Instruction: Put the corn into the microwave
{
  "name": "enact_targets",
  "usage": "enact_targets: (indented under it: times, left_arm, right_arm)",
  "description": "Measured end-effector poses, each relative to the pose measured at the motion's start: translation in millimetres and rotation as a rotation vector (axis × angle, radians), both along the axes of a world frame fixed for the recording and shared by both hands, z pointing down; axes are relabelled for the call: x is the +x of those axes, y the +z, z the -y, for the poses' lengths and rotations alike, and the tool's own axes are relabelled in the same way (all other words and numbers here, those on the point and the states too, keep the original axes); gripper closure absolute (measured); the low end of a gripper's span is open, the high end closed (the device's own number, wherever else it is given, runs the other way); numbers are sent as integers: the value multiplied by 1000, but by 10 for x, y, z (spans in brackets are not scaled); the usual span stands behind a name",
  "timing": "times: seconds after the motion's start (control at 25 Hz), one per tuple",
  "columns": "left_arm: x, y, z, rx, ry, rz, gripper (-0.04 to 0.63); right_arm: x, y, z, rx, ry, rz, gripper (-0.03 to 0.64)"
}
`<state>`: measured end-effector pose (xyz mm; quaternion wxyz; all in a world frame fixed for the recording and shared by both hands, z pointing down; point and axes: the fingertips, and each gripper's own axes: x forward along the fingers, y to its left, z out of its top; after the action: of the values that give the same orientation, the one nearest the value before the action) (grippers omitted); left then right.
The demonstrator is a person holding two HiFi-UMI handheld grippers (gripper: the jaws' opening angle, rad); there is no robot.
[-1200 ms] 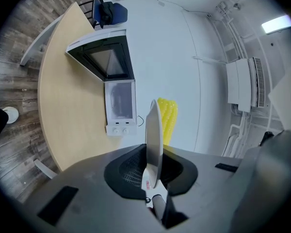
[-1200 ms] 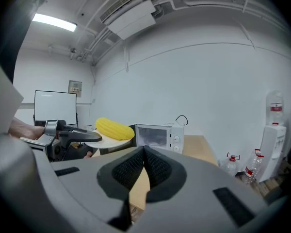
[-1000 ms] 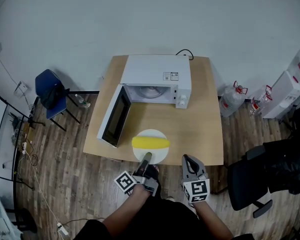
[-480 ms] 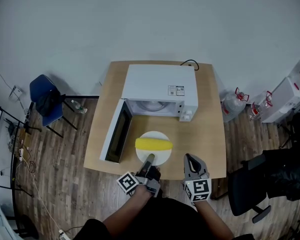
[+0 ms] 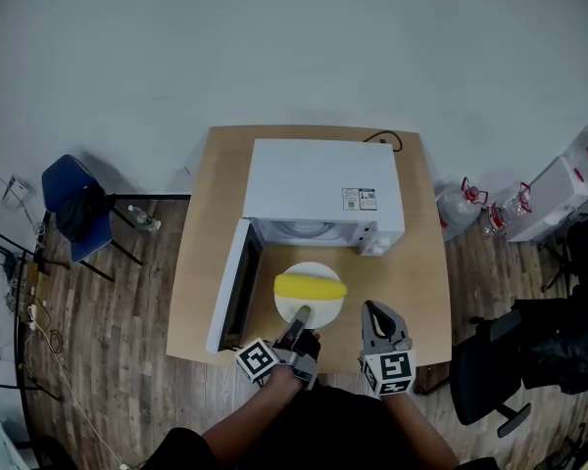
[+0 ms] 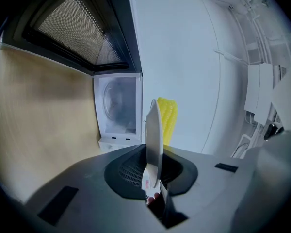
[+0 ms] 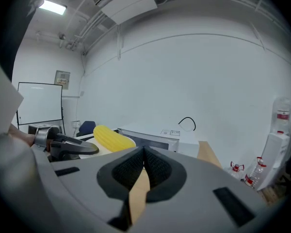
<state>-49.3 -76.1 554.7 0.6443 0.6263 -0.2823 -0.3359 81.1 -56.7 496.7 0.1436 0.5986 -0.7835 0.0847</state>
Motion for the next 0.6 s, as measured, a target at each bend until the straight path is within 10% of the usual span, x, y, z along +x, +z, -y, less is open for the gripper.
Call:
enact_targets:
  times: [0.6]
  left_arm:
    - [-4, 338, 542, -11, 18, -13, 565]
  right_arm:
    - [-215, 8, 337, -1, -1, -23, 557]
